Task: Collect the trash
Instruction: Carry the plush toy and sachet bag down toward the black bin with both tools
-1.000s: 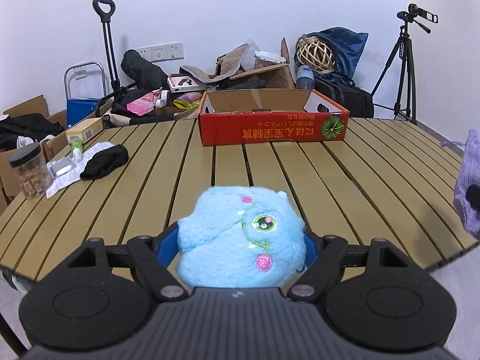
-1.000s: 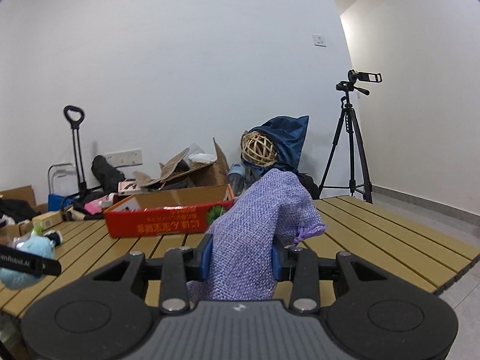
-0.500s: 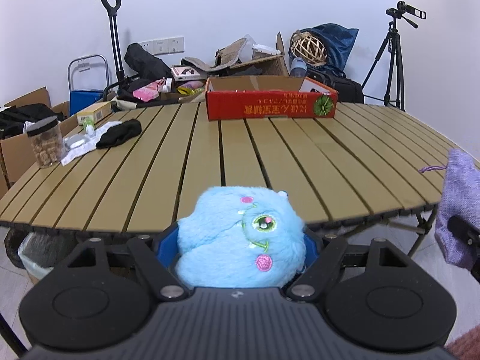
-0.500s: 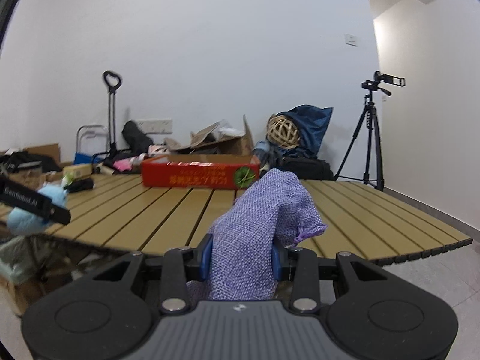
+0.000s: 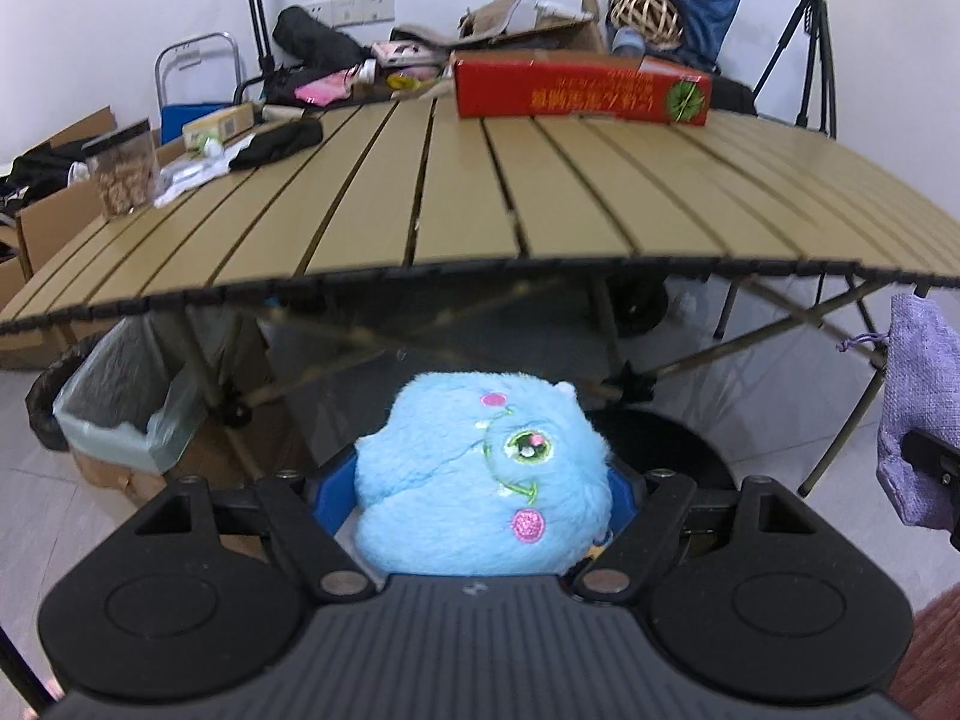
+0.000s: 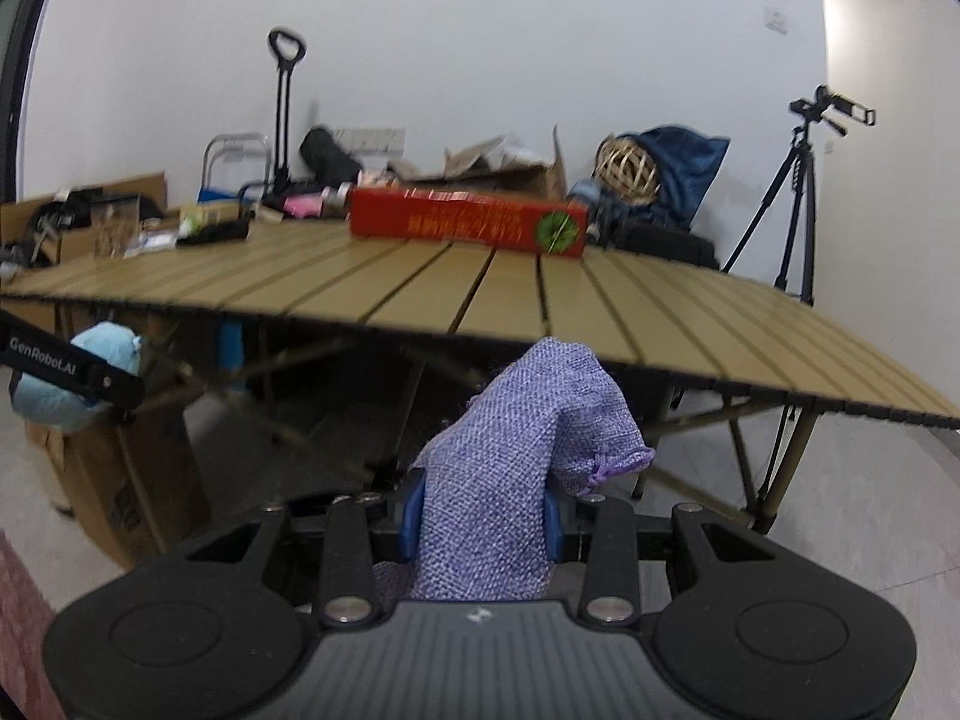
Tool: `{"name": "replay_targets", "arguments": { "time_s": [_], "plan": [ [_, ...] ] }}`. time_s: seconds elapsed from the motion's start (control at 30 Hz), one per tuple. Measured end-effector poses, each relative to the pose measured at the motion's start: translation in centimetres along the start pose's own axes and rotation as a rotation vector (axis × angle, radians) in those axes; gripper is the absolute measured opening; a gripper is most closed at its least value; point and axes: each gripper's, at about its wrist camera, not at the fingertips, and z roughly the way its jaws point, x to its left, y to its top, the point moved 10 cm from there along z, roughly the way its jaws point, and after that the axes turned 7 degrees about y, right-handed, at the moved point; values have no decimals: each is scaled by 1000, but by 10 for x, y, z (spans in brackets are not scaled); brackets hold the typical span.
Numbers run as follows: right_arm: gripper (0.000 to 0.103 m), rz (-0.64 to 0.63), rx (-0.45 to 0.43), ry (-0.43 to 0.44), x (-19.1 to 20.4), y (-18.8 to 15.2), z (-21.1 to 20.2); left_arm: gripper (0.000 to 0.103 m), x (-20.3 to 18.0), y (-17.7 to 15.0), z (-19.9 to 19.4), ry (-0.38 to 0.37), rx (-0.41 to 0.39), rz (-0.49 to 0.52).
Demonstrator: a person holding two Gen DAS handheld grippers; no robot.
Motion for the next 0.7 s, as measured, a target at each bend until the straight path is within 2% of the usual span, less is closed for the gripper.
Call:
{"name": "replay_targets", "arguments": {
  "time_s": [0.27,0.43,0.7],
  "plan": [
    [36,-34,106,16,18,-26,17,79,-1,-28,17,-15,51,10],
    [36,-29,165,18,20,-34,32,79,2,-39,30,36,23,63],
    [36,-27,235,27,26,-44,57,79,14,-42,43,34,64,9]
  ]
}}
